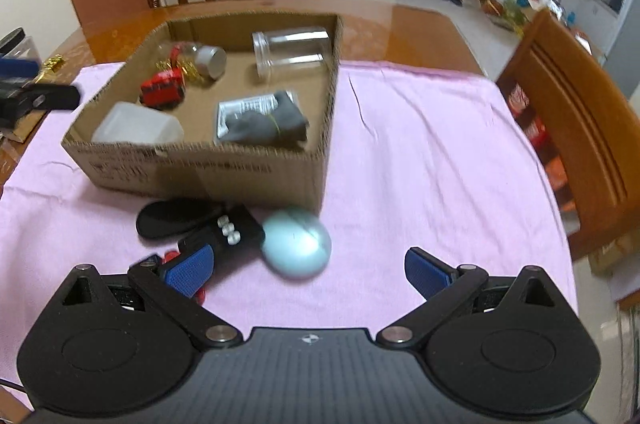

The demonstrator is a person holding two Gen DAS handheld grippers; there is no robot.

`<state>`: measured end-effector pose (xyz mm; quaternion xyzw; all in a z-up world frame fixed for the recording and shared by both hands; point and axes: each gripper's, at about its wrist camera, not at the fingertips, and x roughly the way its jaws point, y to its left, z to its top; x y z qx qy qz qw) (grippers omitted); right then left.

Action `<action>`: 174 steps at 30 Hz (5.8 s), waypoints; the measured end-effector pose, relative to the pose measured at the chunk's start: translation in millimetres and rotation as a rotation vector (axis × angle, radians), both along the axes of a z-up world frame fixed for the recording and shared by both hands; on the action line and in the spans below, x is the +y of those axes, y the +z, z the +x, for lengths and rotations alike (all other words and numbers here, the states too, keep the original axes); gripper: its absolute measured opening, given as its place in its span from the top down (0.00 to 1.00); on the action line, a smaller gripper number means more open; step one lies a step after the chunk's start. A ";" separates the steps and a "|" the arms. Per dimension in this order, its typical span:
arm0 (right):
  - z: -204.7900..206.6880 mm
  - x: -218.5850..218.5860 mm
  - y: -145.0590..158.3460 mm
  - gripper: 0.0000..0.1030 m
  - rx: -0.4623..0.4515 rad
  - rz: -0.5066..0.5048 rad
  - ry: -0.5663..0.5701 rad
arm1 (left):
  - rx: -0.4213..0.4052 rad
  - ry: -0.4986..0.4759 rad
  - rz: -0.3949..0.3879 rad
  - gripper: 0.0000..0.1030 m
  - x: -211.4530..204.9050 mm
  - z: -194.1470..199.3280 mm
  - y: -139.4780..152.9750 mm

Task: Organize rigid objects
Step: 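Grasp the blue-black robot toy with red buttons using the left tool, then grasp the teal round case with the right tool, then carry the robot toy and teal case into the box and open both tools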

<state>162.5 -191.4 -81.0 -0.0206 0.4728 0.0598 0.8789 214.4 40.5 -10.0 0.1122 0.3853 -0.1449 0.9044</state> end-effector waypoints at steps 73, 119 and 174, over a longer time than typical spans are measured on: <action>54.1 1.3 -67.2 0.00 -0.021 -0.068 0.251 | 0.263 0.195 -0.002 0.01 -10.4 -45.7 -120.9; 31.5 -25.8 -64.9 0.44 0.042 -0.071 0.404 | 0.265 0.079 0.019 0.27 -16.9 -43.4 -112.9; 65.4 -2.7 52.1 0.44 -0.119 -0.041 0.563 | 0.058 -0.006 -0.090 0.33 -72.6 38.3 -17.9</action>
